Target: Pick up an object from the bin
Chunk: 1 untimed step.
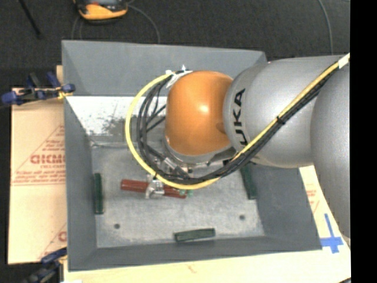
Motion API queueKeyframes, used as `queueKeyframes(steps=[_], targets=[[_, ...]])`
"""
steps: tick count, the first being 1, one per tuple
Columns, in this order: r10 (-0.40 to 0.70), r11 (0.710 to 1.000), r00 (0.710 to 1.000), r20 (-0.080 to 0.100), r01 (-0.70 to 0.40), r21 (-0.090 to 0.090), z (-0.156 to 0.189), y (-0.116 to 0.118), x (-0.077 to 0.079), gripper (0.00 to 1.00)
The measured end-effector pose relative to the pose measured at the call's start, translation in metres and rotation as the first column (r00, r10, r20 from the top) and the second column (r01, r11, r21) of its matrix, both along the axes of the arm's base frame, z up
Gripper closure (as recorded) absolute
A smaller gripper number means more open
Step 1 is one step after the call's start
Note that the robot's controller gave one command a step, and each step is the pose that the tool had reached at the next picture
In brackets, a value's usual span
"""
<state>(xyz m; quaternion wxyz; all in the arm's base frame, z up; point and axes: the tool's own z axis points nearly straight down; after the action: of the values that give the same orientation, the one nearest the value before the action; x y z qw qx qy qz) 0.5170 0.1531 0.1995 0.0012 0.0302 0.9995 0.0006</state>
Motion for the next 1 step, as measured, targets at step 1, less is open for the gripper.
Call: queueKeyframes(steps=[1], targets=[[-0.001,1.0,1.0,0.0,0.001,0.0,-0.0001,-0.0001,0.0,1.0]])
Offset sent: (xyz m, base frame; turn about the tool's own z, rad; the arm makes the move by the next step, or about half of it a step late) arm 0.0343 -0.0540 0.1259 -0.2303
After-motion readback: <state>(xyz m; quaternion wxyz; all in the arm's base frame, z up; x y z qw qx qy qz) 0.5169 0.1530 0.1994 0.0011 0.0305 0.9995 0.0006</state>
